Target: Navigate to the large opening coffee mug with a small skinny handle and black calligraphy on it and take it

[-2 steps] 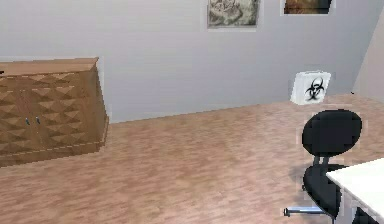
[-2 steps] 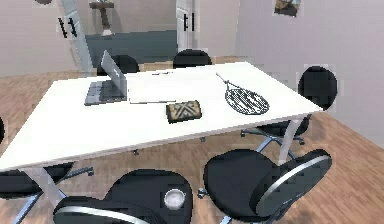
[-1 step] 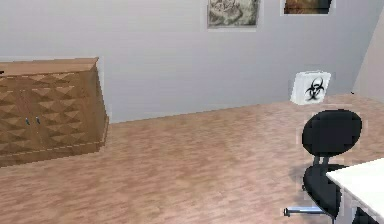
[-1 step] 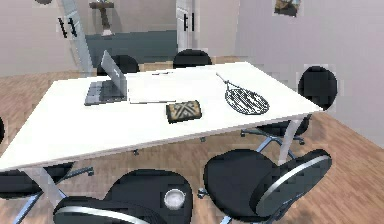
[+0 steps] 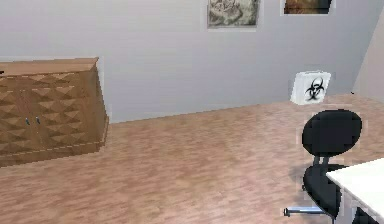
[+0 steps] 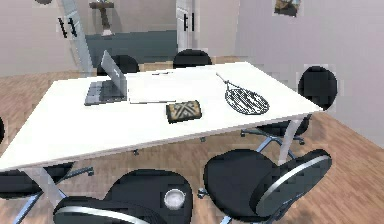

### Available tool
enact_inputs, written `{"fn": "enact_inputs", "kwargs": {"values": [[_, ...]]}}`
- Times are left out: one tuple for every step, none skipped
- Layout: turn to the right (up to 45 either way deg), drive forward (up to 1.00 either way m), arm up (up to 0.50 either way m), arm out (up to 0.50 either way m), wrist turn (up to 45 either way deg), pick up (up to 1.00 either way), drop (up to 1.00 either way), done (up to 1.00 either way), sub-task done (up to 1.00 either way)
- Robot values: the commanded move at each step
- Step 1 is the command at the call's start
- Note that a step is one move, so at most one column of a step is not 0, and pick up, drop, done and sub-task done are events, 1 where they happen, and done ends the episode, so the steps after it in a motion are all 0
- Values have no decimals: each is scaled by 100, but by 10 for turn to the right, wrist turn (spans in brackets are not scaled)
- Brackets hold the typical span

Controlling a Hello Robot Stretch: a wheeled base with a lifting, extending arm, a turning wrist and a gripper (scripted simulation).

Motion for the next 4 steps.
{"fn": "enact_inputs", "kwargs": {"values": [[0, 0, 0, 34, 0, 0, 0, 0, 0], [0, 0, 10, 0, 0, 0, 0, 0, 0], [0, 0, 0, 34, 0, 0, 0, 0, 0], [0, 0, 0, 0, 450, 0, 0, 0, 0]]}}
